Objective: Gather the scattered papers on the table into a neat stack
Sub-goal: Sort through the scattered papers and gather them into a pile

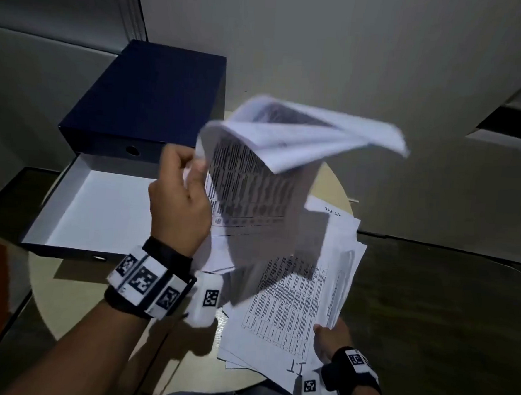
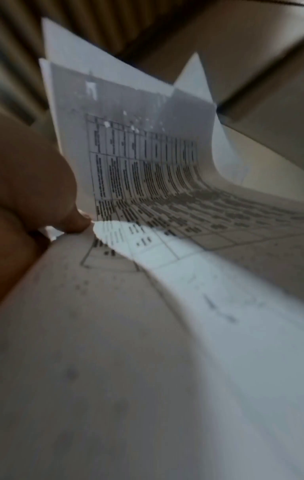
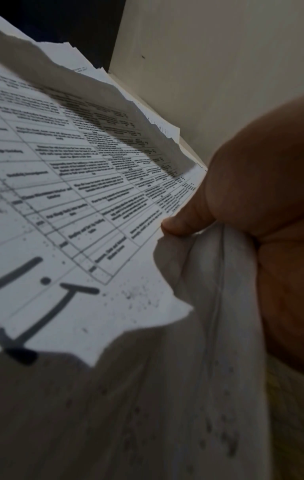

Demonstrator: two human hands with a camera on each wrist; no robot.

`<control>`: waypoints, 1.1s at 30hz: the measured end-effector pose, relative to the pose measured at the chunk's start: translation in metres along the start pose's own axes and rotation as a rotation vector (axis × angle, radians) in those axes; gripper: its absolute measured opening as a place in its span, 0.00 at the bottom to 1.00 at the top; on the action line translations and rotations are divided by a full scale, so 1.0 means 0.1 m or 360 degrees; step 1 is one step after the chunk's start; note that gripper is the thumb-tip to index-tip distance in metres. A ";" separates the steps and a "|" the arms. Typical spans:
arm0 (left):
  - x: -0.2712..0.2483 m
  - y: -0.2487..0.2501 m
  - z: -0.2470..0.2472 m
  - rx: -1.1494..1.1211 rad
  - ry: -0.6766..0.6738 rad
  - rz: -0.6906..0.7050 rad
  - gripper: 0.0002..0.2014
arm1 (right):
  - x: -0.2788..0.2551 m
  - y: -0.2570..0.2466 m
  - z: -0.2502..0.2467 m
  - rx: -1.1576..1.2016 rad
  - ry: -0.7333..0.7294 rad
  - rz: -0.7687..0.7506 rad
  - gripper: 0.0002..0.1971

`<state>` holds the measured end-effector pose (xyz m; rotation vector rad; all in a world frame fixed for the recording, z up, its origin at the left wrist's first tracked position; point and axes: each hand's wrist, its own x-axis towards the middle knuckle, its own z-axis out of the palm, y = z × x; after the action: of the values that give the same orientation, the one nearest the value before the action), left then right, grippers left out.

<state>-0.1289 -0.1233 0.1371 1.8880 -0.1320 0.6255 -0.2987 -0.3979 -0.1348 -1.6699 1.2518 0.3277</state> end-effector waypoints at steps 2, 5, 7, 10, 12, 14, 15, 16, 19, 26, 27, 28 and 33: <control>-0.02 -0.05 0.10 -0.0343 -0.0007 -0.0251 0.04 | -0.05 -0.03 -0.02 0.0015 0.0020 0.0013 0.27; -0.28 -0.40 0.35 -0.0318 -0.0279 -0.0712 0.10 | 0.00 0.03 -0.09 0.0179 -0.0081 0.0081 0.27; -0.58 -0.76 0.49 -0.0131 -0.0500 -0.0976 0.13 | 0.00 0.02 -0.13 0.0206 -0.0194 0.0086 0.26; -0.98 -1.21 0.59 0.0074 -0.0696 -0.1275 0.16 | -0.01 -0.03 -0.14 0.0231 -0.0165 0.0009 0.28; -1.18 -1.43 0.59 0.0277 -0.0852 -0.1363 0.19 | -0.11 -0.13 -0.14 0.0348 -0.0181 -0.0046 0.28; -1.33 -1.60 0.59 0.0438 -0.1009 -0.1381 0.17 | -0.16 -0.16 -0.15 0.0531 -0.0222 -0.0049 0.24; -1.38 -1.67 0.58 0.0451 -0.1052 -0.1408 0.12 | -0.19 -0.18 -0.17 0.0562 -0.0227 -0.0023 0.25; -1.42 -1.71 0.57 0.0418 -0.1089 -0.1433 0.07 | -0.16 -0.15 -0.18 0.0583 -0.0253 -0.0010 0.32; -1.49 -1.81 0.57 0.0294 -0.1146 -0.1470 0.16 | -0.13 -0.08 -0.12 0.0737 -0.0435 -0.0021 0.53; -1.60 -1.83 0.59 0.0268 -0.1017 -0.1372 0.13 | -0.24 -0.08 -0.09 0.0554 -0.0512 -0.0384 0.27; -1.60 -1.82 0.60 0.0306 -0.1061 -0.1345 0.14 | -0.26 -0.10 -0.08 0.0483 -0.0470 -0.0409 0.25; -1.61 -1.80 0.59 0.0356 -0.1138 -0.1316 0.16 | -0.26 -0.11 -0.07 0.0444 -0.0423 -0.0420 0.26; -1.55 -1.77 0.46 0.0665 -0.1526 -0.1041 0.18 | -0.25 -0.17 -0.11 0.0586 -0.0368 -0.0362 0.25</control>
<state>-0.1788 -0.1233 -0.0970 2.3151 0.0158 -0.7751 -0.2990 -0.3926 -0.1032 -1.3945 0.8793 0.1357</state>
